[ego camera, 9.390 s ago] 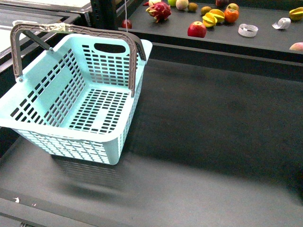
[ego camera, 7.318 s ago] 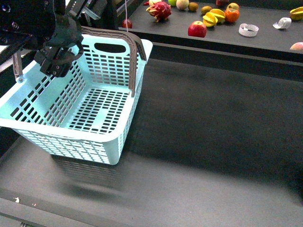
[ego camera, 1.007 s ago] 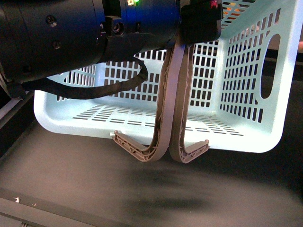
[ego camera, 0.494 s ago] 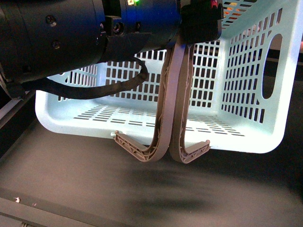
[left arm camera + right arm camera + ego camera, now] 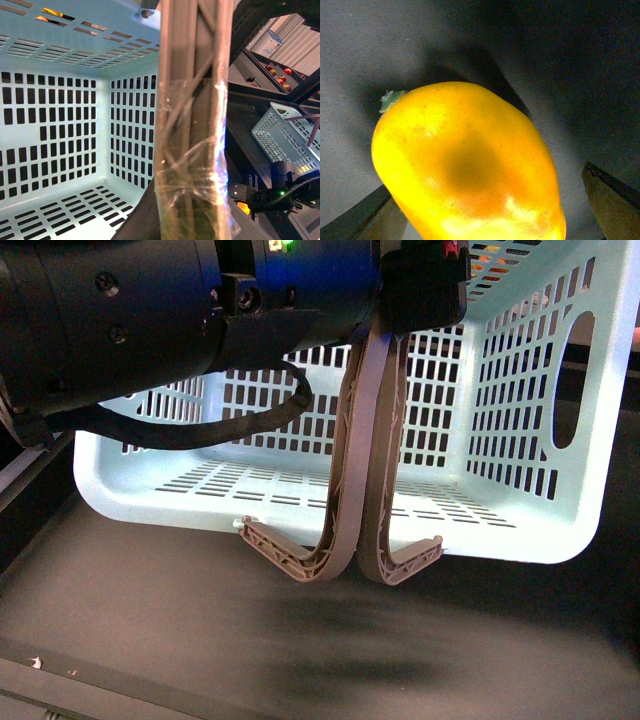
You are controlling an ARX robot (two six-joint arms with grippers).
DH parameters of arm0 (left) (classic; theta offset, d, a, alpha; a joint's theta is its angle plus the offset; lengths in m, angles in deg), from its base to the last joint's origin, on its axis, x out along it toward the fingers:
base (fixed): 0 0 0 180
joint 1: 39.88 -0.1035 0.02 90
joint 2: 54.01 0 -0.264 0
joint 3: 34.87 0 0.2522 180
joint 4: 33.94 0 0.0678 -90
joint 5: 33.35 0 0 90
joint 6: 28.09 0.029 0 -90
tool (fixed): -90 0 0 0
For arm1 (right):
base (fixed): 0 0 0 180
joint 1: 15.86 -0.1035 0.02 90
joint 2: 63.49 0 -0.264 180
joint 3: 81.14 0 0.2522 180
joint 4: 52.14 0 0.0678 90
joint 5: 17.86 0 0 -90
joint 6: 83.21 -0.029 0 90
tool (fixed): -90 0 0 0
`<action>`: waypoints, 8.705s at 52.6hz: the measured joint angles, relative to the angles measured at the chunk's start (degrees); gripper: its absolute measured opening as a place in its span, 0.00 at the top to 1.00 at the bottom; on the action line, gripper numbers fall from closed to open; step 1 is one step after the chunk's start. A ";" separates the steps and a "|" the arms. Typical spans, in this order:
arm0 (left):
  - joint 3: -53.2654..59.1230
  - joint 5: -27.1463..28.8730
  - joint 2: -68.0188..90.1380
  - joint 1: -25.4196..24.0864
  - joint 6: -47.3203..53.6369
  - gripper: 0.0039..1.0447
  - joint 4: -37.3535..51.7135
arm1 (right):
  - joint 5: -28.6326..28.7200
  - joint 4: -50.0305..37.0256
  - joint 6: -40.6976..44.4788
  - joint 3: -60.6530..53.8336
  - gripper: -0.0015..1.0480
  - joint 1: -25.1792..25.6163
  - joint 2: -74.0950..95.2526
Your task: Pick mango with right arm and hold basket with left
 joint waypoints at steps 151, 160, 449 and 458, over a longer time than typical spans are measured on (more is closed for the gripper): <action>0.00 0.00 0.00 0.04 0.15 0.92 0.00 | -8.90 -38.58 -103.03 -38.10 0.43 -65.83 -58.99; 0.00 0.00 0.00 0.04 0.15 0.92 0.00 | -11.58 -40.33 -102.92 -37.51 0.21 -65.92 -56.46; -41.31 30.51 32.28 -21.05 -58.71 0.30 -29.81 | -5.53 8.59 -86.88 -66.86 0.08 -46.56 -148.28; -31.02 30.12 23.39 -21.42 -50.80 0.04 -23.08 | -5.53 8.59 -86.88 -66.86 0.08 -46.56 -148.28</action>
